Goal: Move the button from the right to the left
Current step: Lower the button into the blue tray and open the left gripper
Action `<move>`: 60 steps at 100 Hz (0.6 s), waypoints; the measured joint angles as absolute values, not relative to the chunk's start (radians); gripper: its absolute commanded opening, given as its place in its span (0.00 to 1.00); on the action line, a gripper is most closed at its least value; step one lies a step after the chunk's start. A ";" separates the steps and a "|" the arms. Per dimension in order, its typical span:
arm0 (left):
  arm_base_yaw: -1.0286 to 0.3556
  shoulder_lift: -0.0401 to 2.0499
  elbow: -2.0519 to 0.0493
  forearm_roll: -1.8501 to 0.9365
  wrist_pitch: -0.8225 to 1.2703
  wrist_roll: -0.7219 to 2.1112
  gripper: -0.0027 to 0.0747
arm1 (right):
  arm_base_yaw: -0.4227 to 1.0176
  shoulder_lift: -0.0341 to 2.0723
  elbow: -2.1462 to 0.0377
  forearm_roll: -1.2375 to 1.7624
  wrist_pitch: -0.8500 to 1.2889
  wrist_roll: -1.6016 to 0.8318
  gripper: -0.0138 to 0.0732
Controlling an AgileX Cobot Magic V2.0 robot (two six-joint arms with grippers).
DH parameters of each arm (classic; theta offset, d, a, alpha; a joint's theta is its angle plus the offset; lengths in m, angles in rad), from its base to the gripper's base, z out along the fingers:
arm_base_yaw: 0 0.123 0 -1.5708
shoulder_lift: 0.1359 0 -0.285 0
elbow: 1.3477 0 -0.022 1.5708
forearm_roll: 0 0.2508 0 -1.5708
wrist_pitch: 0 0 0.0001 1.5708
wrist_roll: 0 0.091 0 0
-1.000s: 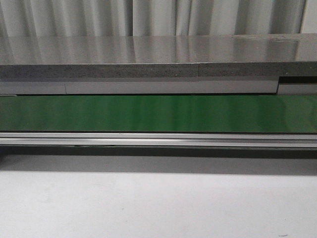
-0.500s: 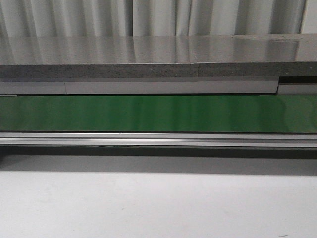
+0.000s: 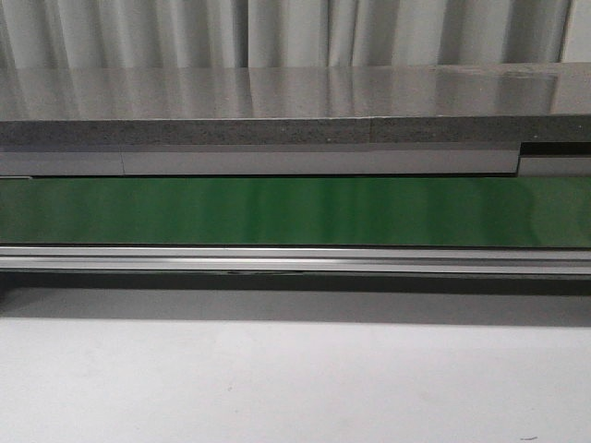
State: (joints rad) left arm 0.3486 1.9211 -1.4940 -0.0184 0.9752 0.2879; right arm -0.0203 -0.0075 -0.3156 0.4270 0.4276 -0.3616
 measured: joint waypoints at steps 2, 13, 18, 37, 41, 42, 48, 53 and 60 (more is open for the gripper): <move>0.349 1.905 -1.494 -0.018 0.975 0.288 0.07 | -0.020 -0.007 -0.316 0.427 0.428 -0.361 0.09; 0.349 1.814 -1.494 -0.034 0.979 0.288 0.01 | -0.020 -0.007 -0.316 0.427 0.428 -0.361 0.09; 0.349 1.775 -1.494 -0.054 0.979 0.288 0.01 | -0.020 -0.007 -0.316 0.427 0.428 -0.361 0.09; 0.342 1.634 -1.494 -0.166 0.986 0.288 0.01 | -0.020 -0.007 -0.316 0.427 0.428 -0.361 0.09; 0.332 1.604 -1.494 -0.177 0.986 0.288 0.01 | -0.020 -0.007 -0.316 0.427 0.428 -0.361 0.09; 0.330 1.599 -1.494 -0.178 0.984 0.288 0.01 | -0.020 -0.007 -0.316 0.427 0.428 -0.361 0.09; 0.308 1.556 -1.494 -0.183 0.980 0.288 0.01 | -0.020 -0.007 -0.316 0.427 0.428 -0.361 0.09; 0.283 1.524 -1.494 -0.187 0.975 0.288 0.01 | -0.020 -0.007 -0.316 0.427 0.428 -0.361 0.09; 0.239 1.480 -1.490 -0.191 0.969 0.288 0.01 | -0.020 -0.007 -0.316 0.427 0.428 -0.361 0.09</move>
State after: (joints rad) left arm 0.2390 1.4804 -1.4898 -0.1906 0.9688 0.2879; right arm -0.0203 -0.0075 -0.3156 0.4270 0.4276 -0.3615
